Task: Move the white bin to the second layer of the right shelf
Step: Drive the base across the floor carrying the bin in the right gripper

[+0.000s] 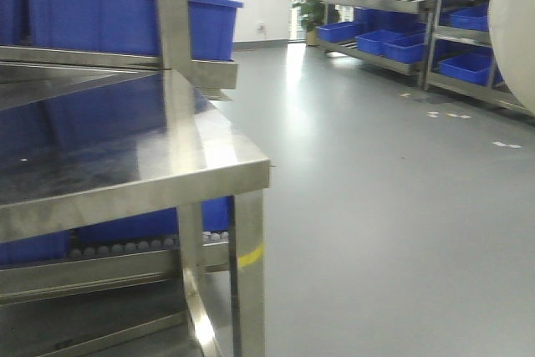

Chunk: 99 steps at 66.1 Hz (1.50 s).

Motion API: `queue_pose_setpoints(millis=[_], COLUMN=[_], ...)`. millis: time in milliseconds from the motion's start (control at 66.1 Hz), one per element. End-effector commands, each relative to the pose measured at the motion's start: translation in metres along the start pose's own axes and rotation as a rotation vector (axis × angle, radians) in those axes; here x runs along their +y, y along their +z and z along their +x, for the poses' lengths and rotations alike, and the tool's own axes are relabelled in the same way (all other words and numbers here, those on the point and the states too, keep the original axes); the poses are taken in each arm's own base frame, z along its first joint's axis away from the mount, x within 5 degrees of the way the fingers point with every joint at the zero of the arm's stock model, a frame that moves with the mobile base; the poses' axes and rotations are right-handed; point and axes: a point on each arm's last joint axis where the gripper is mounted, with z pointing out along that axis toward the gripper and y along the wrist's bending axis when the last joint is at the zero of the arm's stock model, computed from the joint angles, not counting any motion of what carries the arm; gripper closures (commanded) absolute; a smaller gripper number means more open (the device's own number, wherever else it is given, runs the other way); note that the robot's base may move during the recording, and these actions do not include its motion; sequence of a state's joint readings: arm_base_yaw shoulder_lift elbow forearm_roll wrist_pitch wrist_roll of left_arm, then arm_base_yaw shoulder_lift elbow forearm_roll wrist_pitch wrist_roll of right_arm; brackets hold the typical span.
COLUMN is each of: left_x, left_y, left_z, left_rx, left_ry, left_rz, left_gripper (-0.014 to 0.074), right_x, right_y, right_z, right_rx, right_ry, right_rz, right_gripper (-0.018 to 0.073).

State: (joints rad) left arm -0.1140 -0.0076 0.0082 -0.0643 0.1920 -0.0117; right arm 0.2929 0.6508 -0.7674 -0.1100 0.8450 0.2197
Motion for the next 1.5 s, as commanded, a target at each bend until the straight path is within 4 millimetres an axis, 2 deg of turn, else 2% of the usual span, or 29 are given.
queue_pose_setpoints(millis=[0, 1483], left_x=[0.0001, 0.0001], left_y=[0.0004, 0.0004], left_z=[0.0002, 0.0002], left_rx=[-0.078, -0.078], left_ry=[-0.014, -0.014], left_rz=[0.008, 0.008], left_gripper=[0.0512, 0.0512], right_x=[0.0006, 0.0006], right_y=[-0.0081, -0.0081], right_z=[-0.0149, -0.0149], right_rx=[-0.123, -0.123], right_ry=[0.003, 0.003], right_rz=[-0.011, -0.011], right_gripper=[0.0507, 0.0507])
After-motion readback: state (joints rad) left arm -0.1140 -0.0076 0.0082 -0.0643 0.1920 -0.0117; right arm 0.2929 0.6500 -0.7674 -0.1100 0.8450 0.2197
